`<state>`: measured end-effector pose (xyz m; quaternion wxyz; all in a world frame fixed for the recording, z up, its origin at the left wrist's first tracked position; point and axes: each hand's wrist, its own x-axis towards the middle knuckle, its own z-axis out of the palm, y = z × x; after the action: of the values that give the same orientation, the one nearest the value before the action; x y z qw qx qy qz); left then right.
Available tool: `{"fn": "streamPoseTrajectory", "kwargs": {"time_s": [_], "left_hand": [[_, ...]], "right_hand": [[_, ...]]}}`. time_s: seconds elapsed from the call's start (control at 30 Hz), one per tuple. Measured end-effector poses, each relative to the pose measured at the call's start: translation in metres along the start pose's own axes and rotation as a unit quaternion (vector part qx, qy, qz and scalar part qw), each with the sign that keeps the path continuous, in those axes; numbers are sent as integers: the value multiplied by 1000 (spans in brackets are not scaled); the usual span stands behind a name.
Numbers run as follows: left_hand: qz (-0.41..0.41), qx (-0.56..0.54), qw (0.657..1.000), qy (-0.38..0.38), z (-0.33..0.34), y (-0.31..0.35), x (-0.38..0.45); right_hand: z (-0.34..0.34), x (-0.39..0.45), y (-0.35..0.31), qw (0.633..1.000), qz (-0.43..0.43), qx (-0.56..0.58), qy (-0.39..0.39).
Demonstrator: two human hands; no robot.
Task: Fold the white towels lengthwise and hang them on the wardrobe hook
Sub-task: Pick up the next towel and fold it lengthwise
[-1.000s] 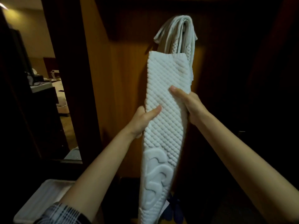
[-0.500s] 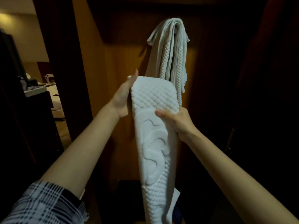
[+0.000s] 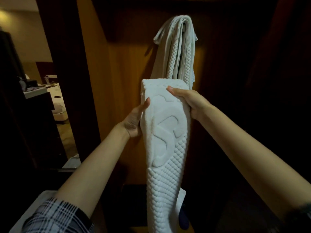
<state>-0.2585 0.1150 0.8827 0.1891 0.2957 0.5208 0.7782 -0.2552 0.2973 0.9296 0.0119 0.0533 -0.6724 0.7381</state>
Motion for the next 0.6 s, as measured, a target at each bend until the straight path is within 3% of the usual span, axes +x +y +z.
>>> {"fn": "streamPoseTrajectory", "kwargs": {"time_s": [0.17, 0.3, 0.43, 0.6], "left_hand": [[-64, 102, 993, -5, 10, 4, 8], [-86, 73, 993, 40, 16, 8, 18], [-63, 36, 988, 134, 11, 10, 33], [-58, -21, 955, 292, 17, 8, 48]], "right_hand": [[1, 11, -8, 996, 11, -51, 65], [0, 25, -5, 976, -7, -169, 134], [-7, 13, 13, 951, -10, -297, 83], [-8, -28, 74, 964, 15, -260, -52]]}}
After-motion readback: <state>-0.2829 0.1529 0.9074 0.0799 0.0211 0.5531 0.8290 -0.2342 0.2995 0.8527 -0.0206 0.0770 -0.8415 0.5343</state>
